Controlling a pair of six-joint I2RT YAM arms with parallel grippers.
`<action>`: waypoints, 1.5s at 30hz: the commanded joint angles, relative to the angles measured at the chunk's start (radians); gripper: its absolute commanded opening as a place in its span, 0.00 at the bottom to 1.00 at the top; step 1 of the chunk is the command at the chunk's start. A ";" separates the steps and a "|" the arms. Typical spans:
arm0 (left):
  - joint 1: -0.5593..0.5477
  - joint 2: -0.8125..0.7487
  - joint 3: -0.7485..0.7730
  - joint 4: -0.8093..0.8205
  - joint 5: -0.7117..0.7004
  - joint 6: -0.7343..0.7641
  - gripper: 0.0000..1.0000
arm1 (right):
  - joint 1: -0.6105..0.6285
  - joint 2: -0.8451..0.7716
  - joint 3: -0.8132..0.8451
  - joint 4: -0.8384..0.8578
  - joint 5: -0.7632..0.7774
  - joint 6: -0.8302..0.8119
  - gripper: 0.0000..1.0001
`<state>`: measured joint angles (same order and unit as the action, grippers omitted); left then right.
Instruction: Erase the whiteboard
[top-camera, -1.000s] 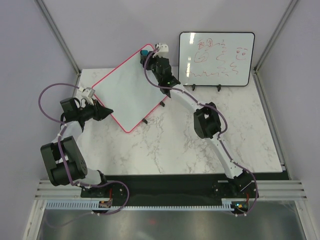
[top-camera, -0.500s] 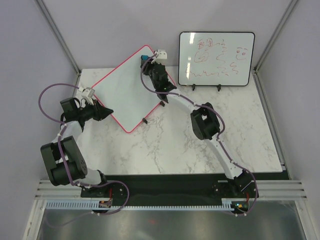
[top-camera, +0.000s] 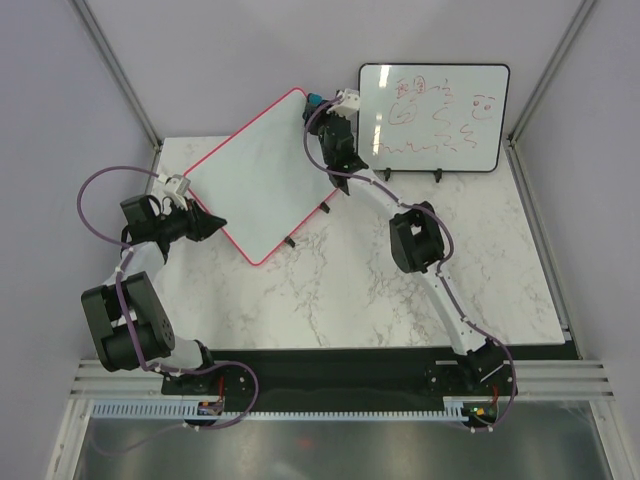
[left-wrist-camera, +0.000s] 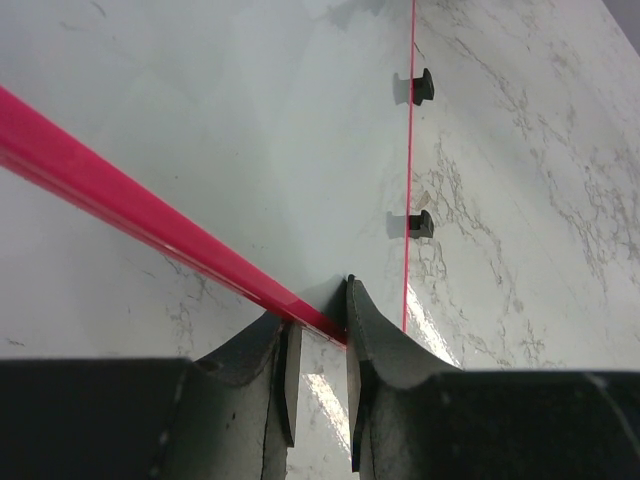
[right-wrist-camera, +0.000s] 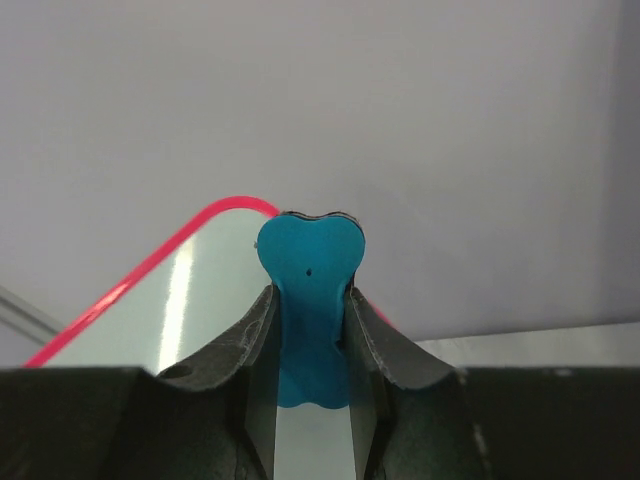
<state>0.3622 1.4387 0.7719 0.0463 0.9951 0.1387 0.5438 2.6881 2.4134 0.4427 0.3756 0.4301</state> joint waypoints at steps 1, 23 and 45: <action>-0.003 -0.026 0.036 0.087 -0.055 0.137 0.02 | 0.061 0.058 0.092 0.123 -0.067 0.032 0.00; -0.002 -0.014 0.041 0.095 -0.050 0.122 0.02 | 0.320 -0.123 -0.188 0.033 -0.434 -0.223 0.00; -0.003 -0.029 0.021 0.086 -0.079 0.174 0.02 | 0.260 -0.091 -0.152 -0.013 -0.130 -0.197 0.00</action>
<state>0.3641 1.4395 0.7719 0.0353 0.9710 0.1295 0.7628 2.5721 2.2391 0.4904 0.2302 0.2501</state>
